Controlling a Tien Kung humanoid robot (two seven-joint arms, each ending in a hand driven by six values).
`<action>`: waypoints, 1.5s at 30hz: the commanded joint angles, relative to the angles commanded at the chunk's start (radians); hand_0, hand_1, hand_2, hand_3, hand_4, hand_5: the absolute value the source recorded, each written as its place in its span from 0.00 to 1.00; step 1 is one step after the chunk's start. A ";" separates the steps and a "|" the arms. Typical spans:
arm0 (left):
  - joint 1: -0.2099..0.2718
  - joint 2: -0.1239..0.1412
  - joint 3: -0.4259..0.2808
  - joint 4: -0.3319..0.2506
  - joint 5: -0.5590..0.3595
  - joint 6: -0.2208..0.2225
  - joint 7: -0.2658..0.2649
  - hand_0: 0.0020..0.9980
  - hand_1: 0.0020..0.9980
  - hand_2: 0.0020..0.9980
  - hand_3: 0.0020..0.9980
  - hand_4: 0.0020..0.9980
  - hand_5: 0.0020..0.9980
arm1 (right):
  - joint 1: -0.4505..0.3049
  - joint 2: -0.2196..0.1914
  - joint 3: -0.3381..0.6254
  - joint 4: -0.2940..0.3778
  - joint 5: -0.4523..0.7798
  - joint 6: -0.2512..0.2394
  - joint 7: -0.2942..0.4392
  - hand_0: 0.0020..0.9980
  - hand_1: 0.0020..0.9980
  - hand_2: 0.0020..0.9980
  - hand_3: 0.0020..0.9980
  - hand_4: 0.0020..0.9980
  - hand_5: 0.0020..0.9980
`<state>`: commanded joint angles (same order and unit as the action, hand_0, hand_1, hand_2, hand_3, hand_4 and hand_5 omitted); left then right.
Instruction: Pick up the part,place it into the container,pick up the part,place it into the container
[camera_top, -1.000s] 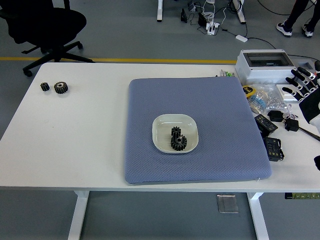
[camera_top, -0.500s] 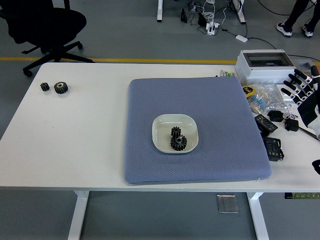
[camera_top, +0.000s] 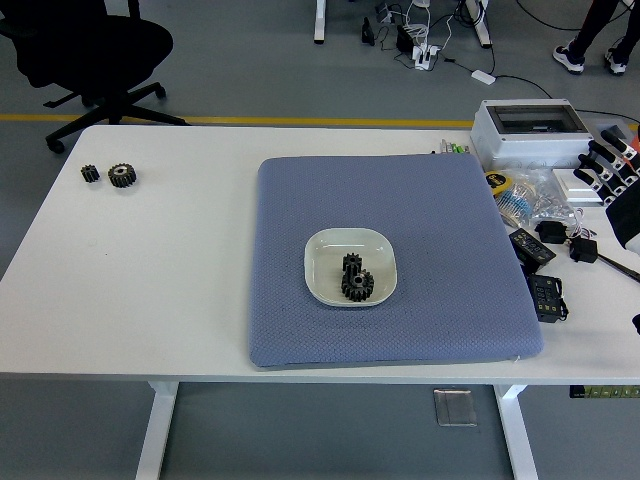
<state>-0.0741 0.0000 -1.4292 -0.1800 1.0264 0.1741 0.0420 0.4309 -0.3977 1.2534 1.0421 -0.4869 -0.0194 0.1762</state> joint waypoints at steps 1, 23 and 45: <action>-0.001 0.000 -0.004 0.000 0.002 0.001 0.000 0.76 0.77 0.80 0.59 0.67 0.64 | 0.000 0.000 0.002 -0.001 0.001 -0.001 0.001 0.81 0.76 0.81 0.76 1.00 0.82; -0.001 0.000 -0.002 0.000 -0.007 0.003 -0.001 0.76 0.77 0.80 0.59 0.67 0.64 | 0.004 -0.001 -0.012 -0.008 0.013 -0.011 -0.001 0.80 0.75 0.80 0.74 1.00 0.82; -0.001 0.000 -0.002 0.000 -0.012 0.006 -0.003 0.76 0.77 0.80 0.59 0.67 0.64 | 0.010 -0.005 -0.020 -0.007 0.038 -0.005 0.016 0.79 0.75 0.79 0.72 1.00 0.81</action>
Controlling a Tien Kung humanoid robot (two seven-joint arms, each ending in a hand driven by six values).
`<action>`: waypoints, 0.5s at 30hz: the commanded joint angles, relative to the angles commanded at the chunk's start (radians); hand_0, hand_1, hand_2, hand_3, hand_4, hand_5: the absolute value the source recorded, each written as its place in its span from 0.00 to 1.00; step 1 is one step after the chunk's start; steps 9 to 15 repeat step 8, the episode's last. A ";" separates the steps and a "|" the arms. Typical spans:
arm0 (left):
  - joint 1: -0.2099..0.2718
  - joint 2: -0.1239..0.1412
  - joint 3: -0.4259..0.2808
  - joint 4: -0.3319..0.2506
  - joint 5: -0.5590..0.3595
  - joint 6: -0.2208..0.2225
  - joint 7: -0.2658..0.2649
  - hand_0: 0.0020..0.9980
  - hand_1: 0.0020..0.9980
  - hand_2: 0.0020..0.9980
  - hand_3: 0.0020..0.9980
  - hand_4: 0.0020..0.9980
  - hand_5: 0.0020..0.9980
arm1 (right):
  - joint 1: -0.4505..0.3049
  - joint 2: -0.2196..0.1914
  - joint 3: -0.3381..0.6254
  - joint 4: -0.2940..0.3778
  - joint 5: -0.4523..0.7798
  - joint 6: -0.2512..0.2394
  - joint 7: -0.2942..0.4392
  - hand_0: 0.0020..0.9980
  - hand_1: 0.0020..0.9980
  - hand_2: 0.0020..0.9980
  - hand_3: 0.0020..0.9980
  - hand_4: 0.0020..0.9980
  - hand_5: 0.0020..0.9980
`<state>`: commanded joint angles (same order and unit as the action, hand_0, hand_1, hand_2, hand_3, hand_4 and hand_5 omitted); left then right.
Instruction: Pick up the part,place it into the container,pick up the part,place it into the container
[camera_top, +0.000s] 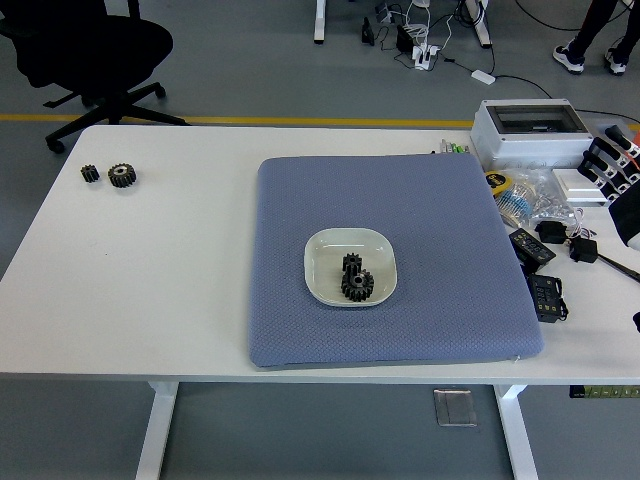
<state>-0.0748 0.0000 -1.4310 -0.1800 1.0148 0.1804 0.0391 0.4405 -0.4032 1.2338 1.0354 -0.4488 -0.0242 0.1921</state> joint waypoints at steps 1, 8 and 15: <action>0.000 0.000 -0.001 0.000 0.001 0.000 0.000 0.76 0.77 0.80 0.59 0.67 0.64 | 0.001 0.000 0.000 0.000 0.001 0.000 0.002 0.78 0.74 0.79 0.71 1.00 0.81; 0.000 0.000 0.002 0.000 -0.001 0.001 -0.001 0.76 0.77 0.80 0.59 0.67 0.64 | 0.000 0.000 -0.001 -0.001 0.011 -0.003 0.013 0.78 0.74 0.79 0.71 1.00 0.81; 0.000 0.000 0.002 0.000 -0.001 0.001 -0.001 0.76 0.77 0.80 0.59 0.67 0.64 | 0.000 0.000 -0.001 -0.001 0.011 -0.003 0.013 0.78 0.74 0.79 0.71 1.00 0.81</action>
